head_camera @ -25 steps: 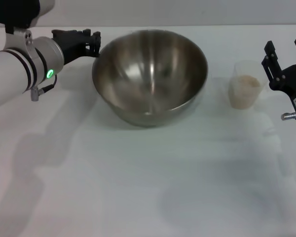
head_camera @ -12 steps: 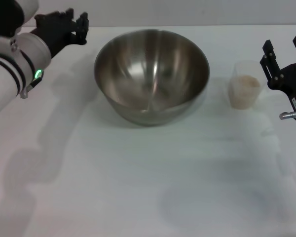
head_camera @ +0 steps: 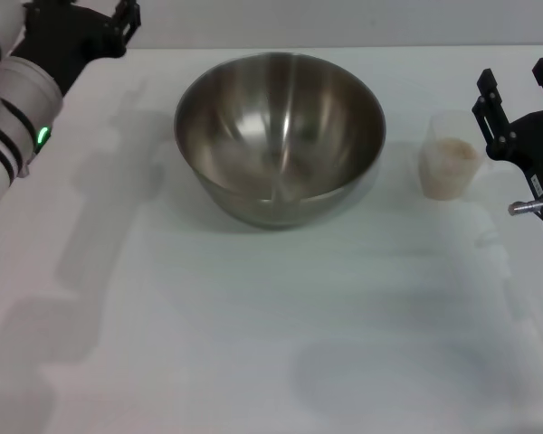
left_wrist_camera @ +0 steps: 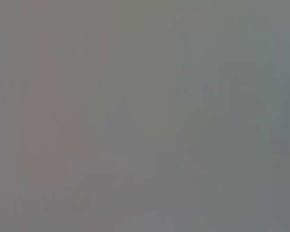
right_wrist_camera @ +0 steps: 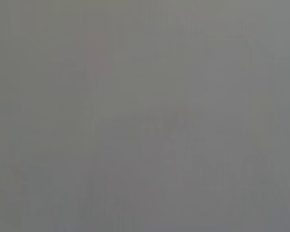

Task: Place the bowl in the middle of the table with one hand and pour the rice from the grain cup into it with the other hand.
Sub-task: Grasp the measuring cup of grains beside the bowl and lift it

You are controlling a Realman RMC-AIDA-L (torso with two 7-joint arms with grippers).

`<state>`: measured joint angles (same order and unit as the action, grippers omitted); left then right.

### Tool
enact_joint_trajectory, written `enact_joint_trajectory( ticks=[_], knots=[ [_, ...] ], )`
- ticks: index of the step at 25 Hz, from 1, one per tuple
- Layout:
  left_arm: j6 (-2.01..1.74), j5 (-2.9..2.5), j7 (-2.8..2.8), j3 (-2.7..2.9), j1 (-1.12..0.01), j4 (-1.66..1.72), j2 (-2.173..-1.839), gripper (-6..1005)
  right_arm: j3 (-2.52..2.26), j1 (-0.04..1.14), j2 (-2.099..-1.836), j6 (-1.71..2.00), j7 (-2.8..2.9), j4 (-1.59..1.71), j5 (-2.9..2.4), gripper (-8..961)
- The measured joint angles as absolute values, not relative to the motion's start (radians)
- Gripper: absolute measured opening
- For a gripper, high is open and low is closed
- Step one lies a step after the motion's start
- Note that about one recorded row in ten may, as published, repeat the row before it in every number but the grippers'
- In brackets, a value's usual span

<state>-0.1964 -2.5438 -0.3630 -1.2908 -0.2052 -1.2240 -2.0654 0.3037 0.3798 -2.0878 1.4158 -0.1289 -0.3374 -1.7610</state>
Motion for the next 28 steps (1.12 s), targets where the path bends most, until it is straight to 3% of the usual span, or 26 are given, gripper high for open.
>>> enact_joint_trajectory(
  ticks=[7, 16, 28],
  knots=[
    [-0.202, -2.535, -0.343, -1.313, -0.187, -1.224, -2.064, 796, 0.304, 0.380, -2.088, 1.419, -0.129, -0.338, -1.761, 638],
    [-0.298, -2.542, -0.349, -1.296, -0.168, -1.205, -2.065, 856, 0.304, 0.380, -2.088, 1.416, -0.129, -0.352, -1.761, 638],
    [-0.861, -2.544, -0.306, -1.184, -0.180, -0.960, -2.064, 856, 0.304, 0.370, -2.088, 1.417, -0.129, -0.365, -1.761, 638]
  ],
)
